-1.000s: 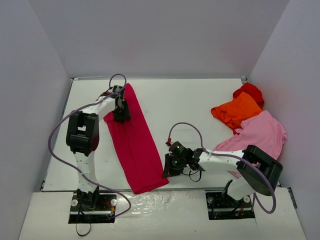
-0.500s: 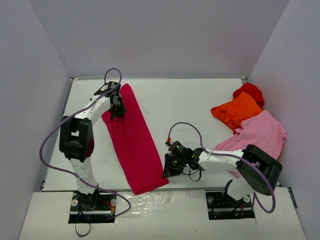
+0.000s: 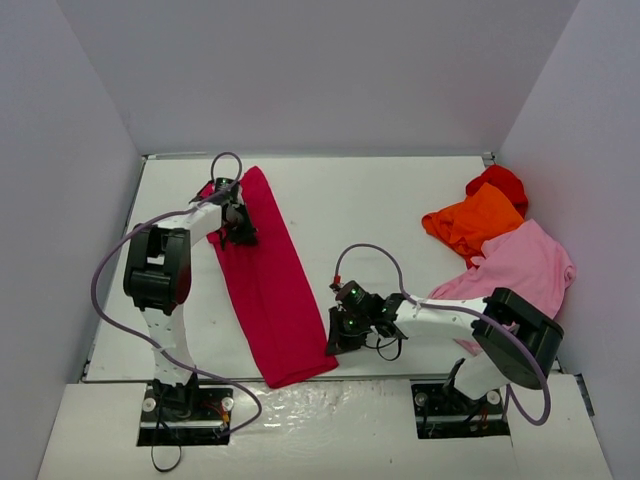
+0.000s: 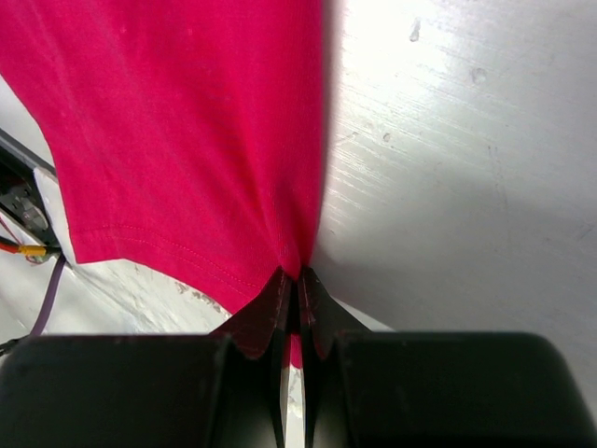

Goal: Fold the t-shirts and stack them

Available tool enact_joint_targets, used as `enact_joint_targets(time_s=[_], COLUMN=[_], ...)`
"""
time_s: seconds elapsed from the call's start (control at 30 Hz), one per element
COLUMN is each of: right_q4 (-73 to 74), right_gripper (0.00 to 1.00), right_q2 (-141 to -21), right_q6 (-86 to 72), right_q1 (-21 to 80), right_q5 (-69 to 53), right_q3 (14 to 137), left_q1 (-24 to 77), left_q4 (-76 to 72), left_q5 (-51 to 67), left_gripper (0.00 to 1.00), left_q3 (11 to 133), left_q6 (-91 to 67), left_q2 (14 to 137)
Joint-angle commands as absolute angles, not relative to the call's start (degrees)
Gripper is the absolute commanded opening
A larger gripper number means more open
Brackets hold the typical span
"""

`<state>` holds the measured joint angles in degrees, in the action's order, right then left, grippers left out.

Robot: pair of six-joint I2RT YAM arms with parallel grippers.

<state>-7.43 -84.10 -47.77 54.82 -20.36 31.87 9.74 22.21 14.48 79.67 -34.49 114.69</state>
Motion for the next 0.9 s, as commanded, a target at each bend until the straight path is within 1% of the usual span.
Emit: enact_joint_targets(time_s=[0.0, 0.1, 0.17, 0.3, 0.43, 0.57, 0.7, 0.87], right_q4=[11.4, 19.7, 23.5, 25.6, 25.7, 25.6, 25.6, 25.7], right_gripper=[0.00, 0.00, 0.00, 0.00, 0.00, 0.00, 0.00, 0.00], right_q2=[-82.4, -84.0, -87.1, -96.0, -104.3, -112.0, -119.9, -126.7], right_q6=[-41.9, -35.6, -29.9, -25.5, -23.6, -23.2, -23.0, -23.7], right_q1=[55.1, 52.7, 49.2, 44.8, 44.3, 44.1, 44.0, 43.7], right_q5=[-15.2, -12.4, -10.5, -10.3, -11.3, -13.3, -15.2, -19.7], right_q3=[38.3, 52.4, 66.7, 86.9, 98.5, 105.4, 114.9, 122.7], left_q1=[10.0, 10.0, 10.3, 10.8, 11.4, 11.3, 11.4, 11.4], left_q4=[18.2, 15.5, 13.1, 10.0, 9.5, 8.5, 6.8, 5.0], left_q5=[15.2, 16.4, 17.9, 18.6, 18.5, 18.2, 18.5, 19.1], left_gripper=[0.00, 0.00, 0.00, 0.00, 0.00, 0.00, 0.00, 0.00], left_q3=[75.8, 73.5, 71.7, 68.2, 66.4, 64.1, 61.9, 59.8], left_q6=[-34.5, -34.8, -35.2, -36.1, -35.1, -34.6, -34.7, -35.0], left_q2=[114.1, 113.6, 112.6, 110.0, 107.4, 105.3, 104.2, 103.7])
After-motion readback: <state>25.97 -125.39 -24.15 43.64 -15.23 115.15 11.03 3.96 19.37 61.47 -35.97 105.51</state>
